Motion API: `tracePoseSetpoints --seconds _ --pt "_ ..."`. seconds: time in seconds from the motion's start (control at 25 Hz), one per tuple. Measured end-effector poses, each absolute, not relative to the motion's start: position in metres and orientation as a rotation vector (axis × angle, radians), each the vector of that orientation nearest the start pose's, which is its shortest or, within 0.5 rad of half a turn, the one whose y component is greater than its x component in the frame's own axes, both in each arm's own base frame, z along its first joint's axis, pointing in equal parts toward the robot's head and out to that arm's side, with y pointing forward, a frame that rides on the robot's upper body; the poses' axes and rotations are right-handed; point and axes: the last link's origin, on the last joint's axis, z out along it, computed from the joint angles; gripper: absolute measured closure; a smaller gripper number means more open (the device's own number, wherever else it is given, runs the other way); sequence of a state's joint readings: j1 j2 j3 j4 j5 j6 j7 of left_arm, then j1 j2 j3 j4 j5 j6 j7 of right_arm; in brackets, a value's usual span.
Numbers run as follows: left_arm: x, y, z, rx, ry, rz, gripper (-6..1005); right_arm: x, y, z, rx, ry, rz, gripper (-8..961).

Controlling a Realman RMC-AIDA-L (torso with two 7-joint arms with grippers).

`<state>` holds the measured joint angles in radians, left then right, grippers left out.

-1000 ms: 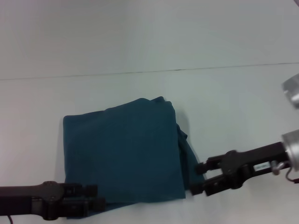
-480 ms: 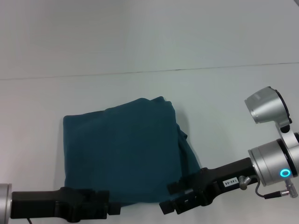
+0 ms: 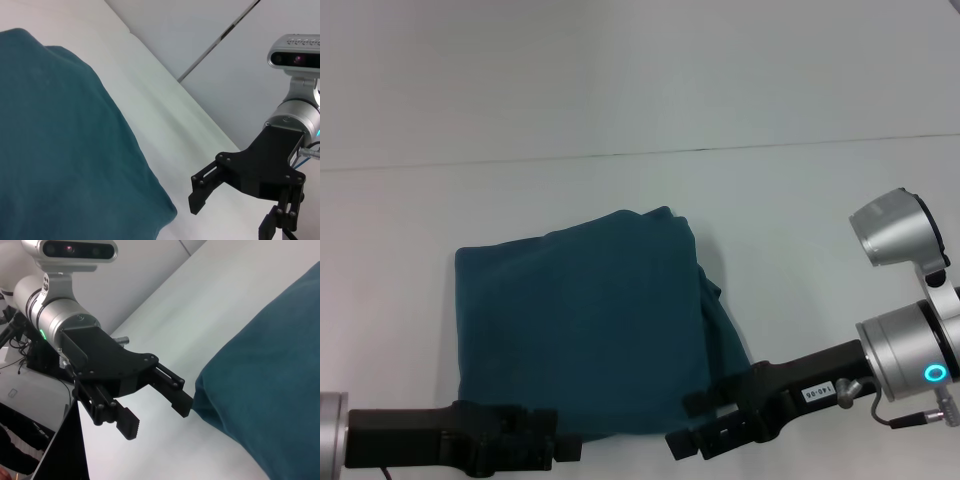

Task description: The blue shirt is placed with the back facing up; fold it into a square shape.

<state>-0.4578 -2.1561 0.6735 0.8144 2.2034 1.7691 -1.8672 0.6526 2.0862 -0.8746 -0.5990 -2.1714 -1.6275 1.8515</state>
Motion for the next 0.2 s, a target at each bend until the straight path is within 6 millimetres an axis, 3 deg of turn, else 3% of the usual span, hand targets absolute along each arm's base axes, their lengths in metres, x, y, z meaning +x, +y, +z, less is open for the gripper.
tracePoseSetpoints --seconds 0.2 --pt "-0.2653 0.281 -0.0125 -2.81 -1.33 -0.629 264 0.2328 0.3176 -0.0436 -3.012 1.201 0.405 68"
